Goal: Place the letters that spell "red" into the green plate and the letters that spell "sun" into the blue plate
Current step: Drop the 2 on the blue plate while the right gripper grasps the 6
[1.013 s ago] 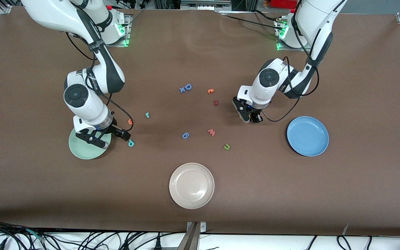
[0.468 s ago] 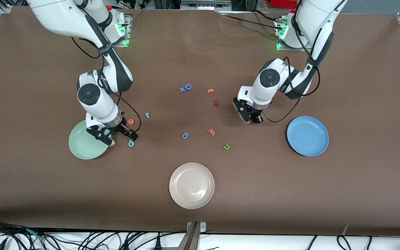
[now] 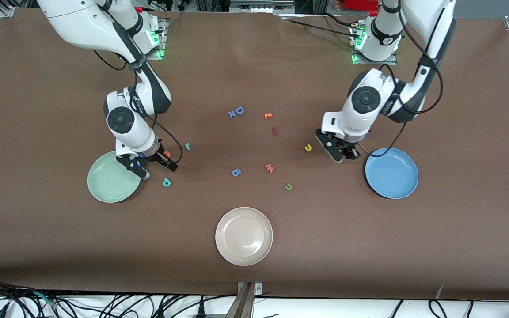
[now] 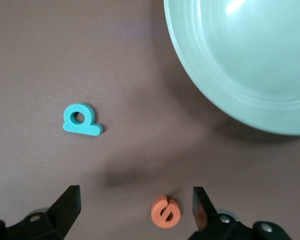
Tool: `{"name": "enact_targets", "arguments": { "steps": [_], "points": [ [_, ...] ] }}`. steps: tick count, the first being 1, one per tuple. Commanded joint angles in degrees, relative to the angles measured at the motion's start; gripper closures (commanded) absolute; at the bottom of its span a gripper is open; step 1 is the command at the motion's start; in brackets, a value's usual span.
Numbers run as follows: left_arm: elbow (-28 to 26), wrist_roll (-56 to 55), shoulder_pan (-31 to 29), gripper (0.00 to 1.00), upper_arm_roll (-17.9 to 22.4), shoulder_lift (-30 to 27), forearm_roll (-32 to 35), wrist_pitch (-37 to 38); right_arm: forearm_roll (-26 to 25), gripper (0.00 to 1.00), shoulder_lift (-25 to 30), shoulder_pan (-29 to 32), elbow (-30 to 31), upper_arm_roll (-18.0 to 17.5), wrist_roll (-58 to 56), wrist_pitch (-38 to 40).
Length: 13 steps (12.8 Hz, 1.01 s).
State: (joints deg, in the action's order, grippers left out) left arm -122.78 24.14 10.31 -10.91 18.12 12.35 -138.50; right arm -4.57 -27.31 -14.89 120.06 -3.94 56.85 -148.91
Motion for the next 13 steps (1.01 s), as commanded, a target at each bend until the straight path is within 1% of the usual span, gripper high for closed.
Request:
{"name": "enact_targets", "arguments": {
  "steps": [1, 2, 4, 5, 6, 7, 8, 9, 10, 12, 13],
  "points": [
    [0.8, 4.3, -7.1, 1.0, -0.2, 0.3, 1.6, 0.9, -0.6, 0.01, 0.5, 0.8, 1.3, -1.7, 3.0, -0.9],
    [1.6, 7.6, -10.1, 1.0, -0.2, 0.3, 1.6, 0.9, -0.6, 0.01, 0.8, 1.0, 1.9, -1.9, 3.2, -0.9],
    [3.4, 10.4, -15.1, 0.98, -0.2, 2.8, 1.7, -0.6, -0.6, 0.01, 0.9, 1.2, 3.0, -1.9, 3.3, -1.0],
    [4.8, 12.2, -17.7, 0.98, -0.2, 5.1, 1.7, -1.9, -0.6, 0.04, 1.1, 1.3, 3.6, -1.9, 3.3, -1.1],
    [6.7, 14.4, -19.9, 0.98, -0.2, 7.5, 1.7, -2.6, -0.6, 0.04, 1.5, 1.7, 4.5, -1.9, 3.2, -1.5],
    [7.9, 15.7, -20.8, 0.96, -0.2, 9.4, 1.7, -2.8, -0.7, 0.04, 1.6, 2.0, 5.5, -1.9, 3.2, -2.6],
    [8.7, 15.8, -20.9, 0.68, -0.2, 10.0, 1.8, -2.8, -0.8, 0.05, 1.8, 2.2, 6.8, -1.9, 3.1, -4.4],
    [8.9, 15.9, -20.6, 0.01, -0.2, 10.1, 1.8, -2.8, -0.9, 0.08, 1.9, 2.3, 7.3, -2.0, 3.1, -5.2],
    [8.8, 16.4, -20.7, 0.0, -0.2, 10.0, 1.7, -2.7, -1.0, 0.13, 1.9, 2.3, 7.4, -2.0, 2.8, -5.3],
    [8.8, 16.3, -20.6, 0.0, -0.5, 9.2, 1.6, -2.0, -1.0, 0.31, 1.9, 2.9, 7.3, -3.0, 2.5, -5.2],
    [8.6, 15.8, -20.5, 0.0, -1.2, 7.9, 1.6, -0.6, -1.0, 0.38, 1.9, 2.9, 7.3, -3.1, 2.4, -5.2]
  ]
}}
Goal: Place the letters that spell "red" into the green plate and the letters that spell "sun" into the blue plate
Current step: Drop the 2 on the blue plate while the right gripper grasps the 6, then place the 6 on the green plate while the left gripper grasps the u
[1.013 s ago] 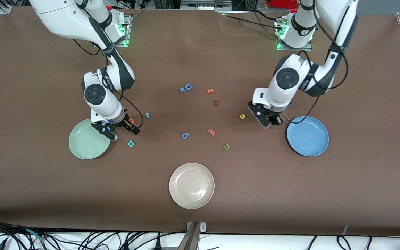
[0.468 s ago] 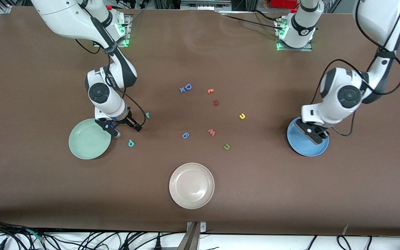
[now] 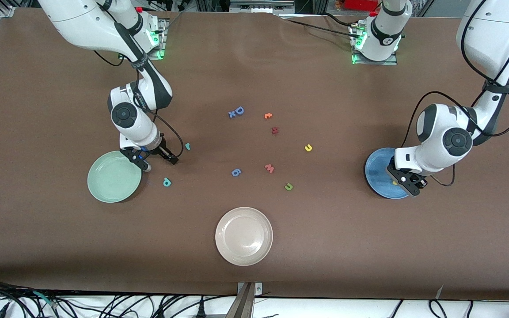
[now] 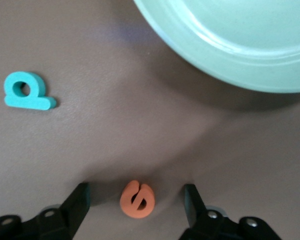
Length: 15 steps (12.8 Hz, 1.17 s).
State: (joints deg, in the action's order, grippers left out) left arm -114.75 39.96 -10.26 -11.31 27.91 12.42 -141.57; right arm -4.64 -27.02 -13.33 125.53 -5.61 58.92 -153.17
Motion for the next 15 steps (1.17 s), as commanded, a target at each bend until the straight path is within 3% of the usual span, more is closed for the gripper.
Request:
{"name": "enact_targets", "arguments": {
  "steps": [1, 5, 10, 12, 15],
  "points": [
    [0.6, -0.7, -0.1, 0.0, -2.4, -3.1, 0.7, 5.5, -0.9, 0.43, 1.8, 1.5, 1.8, -1.5, 0.3, -0.8],
    [0.6, -19.4, -0.2, 0.0, -10.5, -7.4, 0.7, 15.2, -0.9, 0.57, 1.8, 1.6, 1.8, -1.5, 0.1, -0.5],
    [0.5, -52.3, 0.4, 0.0, -21.3, -6.7, 0.7, 16.4, -0.9, 0.85, 1.8, 1.6, 1.8, -1.5, -0.8, -0.5],
    [0.7, -67.3, 3.7, 0.0, -22.8, -5.1, 0.7, 16.1, -0.9, 0.91, 3.6, 2.0, 1.4, -1.5, -1.7, 0.9],
    [0.9, -80.8, 8.3, 0.0, -22.7, -2.1, 1.6, 14.0, -0.6, 0.94, 7.6, 3.3, -2.5, -1.6, -4.7, 12.9]
  ]
}}
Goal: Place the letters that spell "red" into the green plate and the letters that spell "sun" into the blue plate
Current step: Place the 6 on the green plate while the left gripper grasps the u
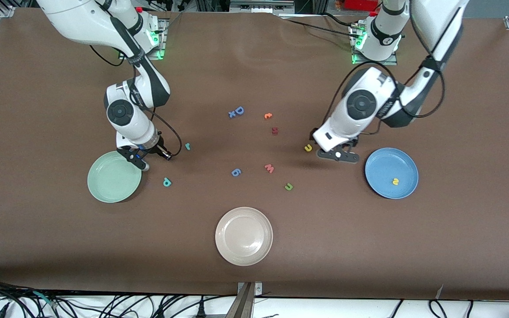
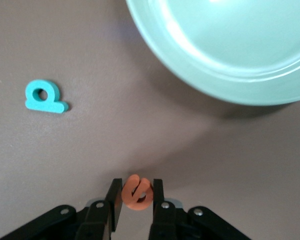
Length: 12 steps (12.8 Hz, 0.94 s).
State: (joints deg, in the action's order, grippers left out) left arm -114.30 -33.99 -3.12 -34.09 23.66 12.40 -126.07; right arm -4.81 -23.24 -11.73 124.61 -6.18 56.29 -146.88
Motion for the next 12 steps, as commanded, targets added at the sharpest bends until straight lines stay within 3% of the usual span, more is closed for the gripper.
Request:
{"name": "enact_targets", "arguments": {
  "steps": [1, 3, 7, 9, 10, 11, 12],
  "points": [
    [0.4, -11.1, 2.1, 0.0, 0.2, 3.3, 1.6, -3.8, -0.4, 0.95, 4.7, 2.4, -2.9, -1.0, -4.1, 9.4],
    [0.4, -18.4, 4.6, 0.0, 0.6, 5.9, 3.1, -6.7, -0.3, 0.95, 6.2, 5.6, -3.6, -0.9, -11.3, 11.7],
    [0.5, -34.9, 4.7, 0.0, 0.7, 11.0, 16.0, -9.5, -0.4, 0.95, 5.7, 12.9, -3.6, -0.8, -26.7, 11.6],
    [0.5, -38.5, 4.7, 0.05, 0.7, 12.5, 17.4, -10.6, -0.5, 0.94, 5.5, 14.1, -3.7, -0.7, -30.1, 11.4],
    [0.5, -40.0, 4.5, 0.08, 0.7, 12.8, 17.4, -11.2, -0.4, 0.81, 5.3, 14.2, -4.1, -0.7, -30.3, 11.4],
    [0.5, -41.4, 4.5, 0.13, 0.7, 13.4, 17.4, -11.3, -0.3, 0.49, 5.0, 14.2, -5.0, -0.6, -30.0, 11.5],
    [0.5, -42.5, 4.2, 0.2, 0.7, 13.7, 17.0, -11.3, 0.1, 0.25, 4.9, 14.2, -5.4, -0.6, -29.5, 11.5]
  ]
}}
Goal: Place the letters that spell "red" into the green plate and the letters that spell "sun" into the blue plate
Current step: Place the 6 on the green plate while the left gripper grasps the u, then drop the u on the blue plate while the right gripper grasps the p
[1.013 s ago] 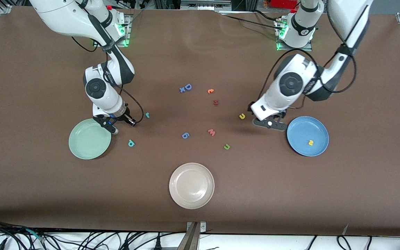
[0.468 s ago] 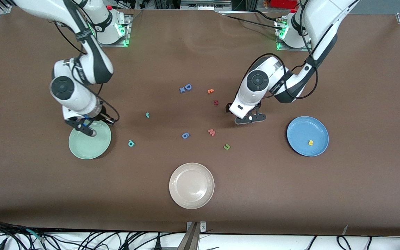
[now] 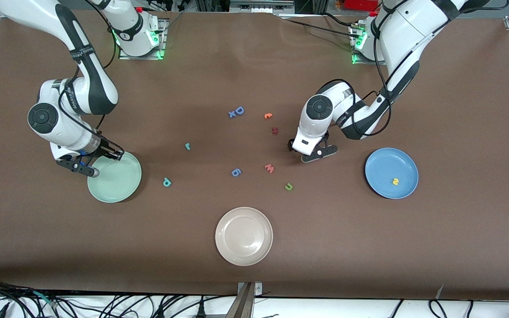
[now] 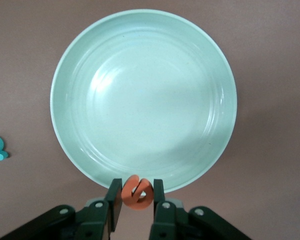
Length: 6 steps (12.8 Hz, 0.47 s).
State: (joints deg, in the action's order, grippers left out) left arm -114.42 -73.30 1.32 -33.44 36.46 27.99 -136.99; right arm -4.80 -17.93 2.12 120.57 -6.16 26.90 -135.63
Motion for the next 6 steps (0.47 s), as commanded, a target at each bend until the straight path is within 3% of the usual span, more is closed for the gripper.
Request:
{"name": "enact_targets", "arguments": {
  "steps": [1, 4, 6],
  "points": [
    [0.6, -3.5, -0.5, 0.3, 0.0, 1.1, 1.2, -0.4, 0.2, 0.14, -0.5, 0.3, -1.6, -0.6, 0.1, 0.3],
    [0.6, -3.6, -0.8, 0.63, 0.0, 1.1, 1.0, -0.4, 1.6, 0.13, -1.1, 0.0, -3.0, -0.6, 0.2, 0.3],
    [0.9, -3.7, -0.9, 0.79, 0.0, 1.2, 0.9, -0.4, 4.7, 0.13, -2.7, -2.2, -5.5, -0.6, 1.9, 0.4]
  ]
}}
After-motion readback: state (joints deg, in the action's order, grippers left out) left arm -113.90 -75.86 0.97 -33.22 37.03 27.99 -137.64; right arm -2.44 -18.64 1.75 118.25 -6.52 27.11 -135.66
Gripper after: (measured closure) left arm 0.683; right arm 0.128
